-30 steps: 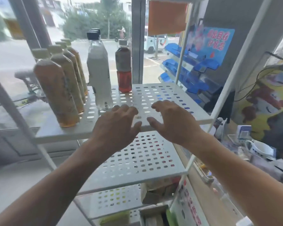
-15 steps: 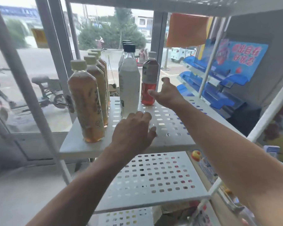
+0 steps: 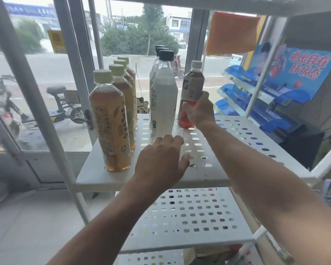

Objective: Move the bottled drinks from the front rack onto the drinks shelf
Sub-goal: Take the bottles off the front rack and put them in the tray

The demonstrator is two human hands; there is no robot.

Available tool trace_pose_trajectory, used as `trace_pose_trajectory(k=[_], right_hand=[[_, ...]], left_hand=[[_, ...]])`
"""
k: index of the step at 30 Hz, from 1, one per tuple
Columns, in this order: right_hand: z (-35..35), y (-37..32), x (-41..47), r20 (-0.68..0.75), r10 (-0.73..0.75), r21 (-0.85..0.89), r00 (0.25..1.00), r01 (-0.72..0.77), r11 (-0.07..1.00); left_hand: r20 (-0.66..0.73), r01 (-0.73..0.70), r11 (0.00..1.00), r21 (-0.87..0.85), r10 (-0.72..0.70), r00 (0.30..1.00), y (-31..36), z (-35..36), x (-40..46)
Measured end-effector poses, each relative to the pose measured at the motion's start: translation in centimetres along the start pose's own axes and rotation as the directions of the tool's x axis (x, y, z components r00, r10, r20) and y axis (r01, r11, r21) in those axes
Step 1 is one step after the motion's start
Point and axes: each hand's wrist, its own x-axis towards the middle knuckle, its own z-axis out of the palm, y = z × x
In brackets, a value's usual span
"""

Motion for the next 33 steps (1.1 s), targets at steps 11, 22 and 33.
trace_pose_trajectory(k=[11,22,33], right_hand=[[-11.4,0.4,-8.9,0.078,-0.073,0.199,0.994,0.056,0.978],[-22.0,4.8,-20.7,0.384,0.022,0.609,0.923,-0.272,0.745],[-28.8,12.2,-33.6,0.244,0.225,0.783,0.943,-0.328,0.528]], left_hand=[[-0.109,-0.073,0.985,-0.154,0.057,0.992,2.2,0.0,0.7],[0.156,0.052,0.347,-0.937,0.28,0.947,11.7,-0.3,-0.3],[0.272,0.246,0.117,-0.962,0.426,0.863,24.8,5.4,-6.3]])
